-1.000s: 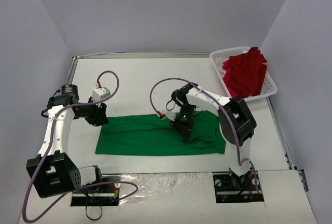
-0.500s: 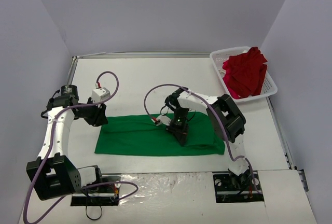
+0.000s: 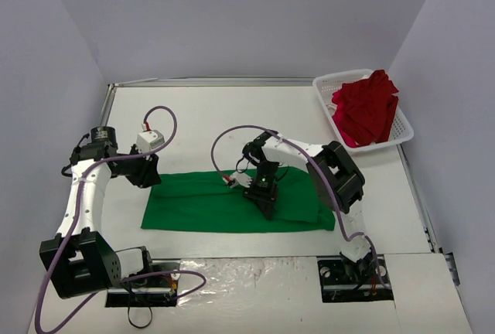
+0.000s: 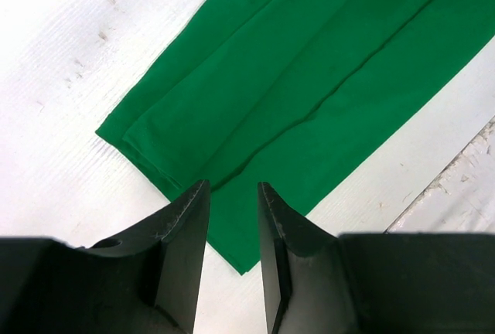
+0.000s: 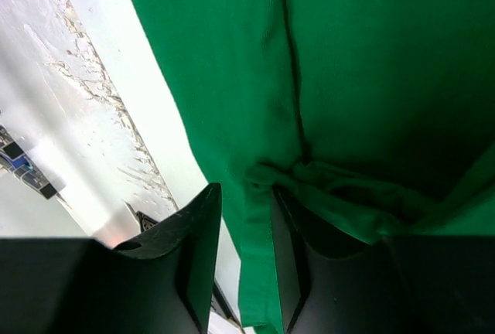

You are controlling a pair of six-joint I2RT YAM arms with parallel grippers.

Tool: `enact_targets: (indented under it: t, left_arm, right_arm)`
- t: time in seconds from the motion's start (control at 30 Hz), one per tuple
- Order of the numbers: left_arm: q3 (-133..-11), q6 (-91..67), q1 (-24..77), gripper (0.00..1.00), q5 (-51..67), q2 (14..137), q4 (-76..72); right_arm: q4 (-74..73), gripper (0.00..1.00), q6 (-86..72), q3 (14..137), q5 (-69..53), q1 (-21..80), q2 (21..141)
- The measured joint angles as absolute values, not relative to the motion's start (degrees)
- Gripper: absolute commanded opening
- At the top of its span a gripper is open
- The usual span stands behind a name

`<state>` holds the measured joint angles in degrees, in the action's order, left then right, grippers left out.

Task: Fold and stack the t-shirts
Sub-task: Fold the other side of the tshirt into a rectangle

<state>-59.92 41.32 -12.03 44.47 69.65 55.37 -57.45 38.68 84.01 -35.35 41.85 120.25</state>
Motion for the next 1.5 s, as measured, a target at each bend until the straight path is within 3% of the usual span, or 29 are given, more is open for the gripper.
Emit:
enact_targets:
  t: [0.17,0.4,0.63,1.37,1.5]
  left_arm:
    - [-59.2,41.3,-12.0,0.35,44.4,69.9,54.6]
    - [-59.2,43.3,-12.0,0.38,43.8,75.0,53.6]
    - [-59.5,45.5,-12.1,0.38,41.1,87.2,52.2]
    - [-64.2,45.6,-12.8,0.36,37.2,99.3,45.9]
    - [-64.2,45.6,-12.9,0.31,37.3,100.2,45.7]
  right_arm:
    - [-57.3,0.39,38.6,81.3,-34.5,41.0,115.7]
    - [-57.5,0.45,38.6,79.8,-34.0,33.9,103.9]
    - [-55.0,0.43,37.1,77.5,-31.9,23.1,100.1]
    - [-49.5,0.4,34.3,71.4,-28.3,22.9,103.6]
    - [-49.2,0.4,34.3,71.4,-28.1,22.9,104.4]
